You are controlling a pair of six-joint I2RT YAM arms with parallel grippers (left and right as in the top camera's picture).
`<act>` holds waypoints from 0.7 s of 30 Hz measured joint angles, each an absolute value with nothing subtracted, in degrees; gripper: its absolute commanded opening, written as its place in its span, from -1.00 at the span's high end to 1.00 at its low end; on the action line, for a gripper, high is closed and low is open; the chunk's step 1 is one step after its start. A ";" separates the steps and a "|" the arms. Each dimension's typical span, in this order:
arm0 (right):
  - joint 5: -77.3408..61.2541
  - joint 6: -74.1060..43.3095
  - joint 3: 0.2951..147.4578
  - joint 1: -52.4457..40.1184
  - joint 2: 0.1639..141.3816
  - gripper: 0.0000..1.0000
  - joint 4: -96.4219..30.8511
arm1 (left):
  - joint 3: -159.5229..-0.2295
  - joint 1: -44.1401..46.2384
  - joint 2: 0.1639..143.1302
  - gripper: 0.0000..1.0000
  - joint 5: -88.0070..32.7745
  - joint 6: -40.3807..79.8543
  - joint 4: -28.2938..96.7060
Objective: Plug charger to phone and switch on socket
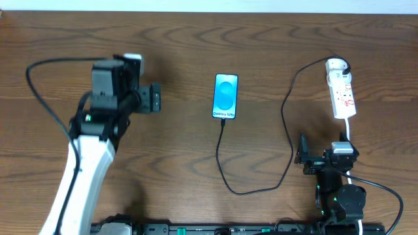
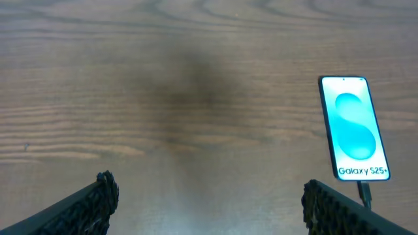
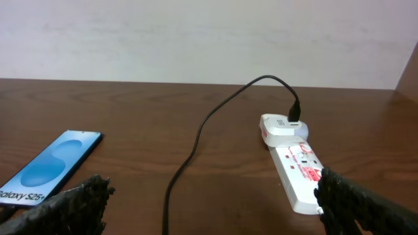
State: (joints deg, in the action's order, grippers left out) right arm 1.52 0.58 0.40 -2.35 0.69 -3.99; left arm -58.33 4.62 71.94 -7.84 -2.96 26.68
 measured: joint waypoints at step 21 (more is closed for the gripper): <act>1.54 0.58 0.40 -2.35 0.67 -0.99 -3.99 | -27.33 3.09 49.36 -0.84 -8.29 -2.81 -0.58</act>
State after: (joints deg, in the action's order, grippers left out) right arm 1.54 0.58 0.40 -2.35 0.67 -3.99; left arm -27.33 3.09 49.36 -8.29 -2.81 -0.58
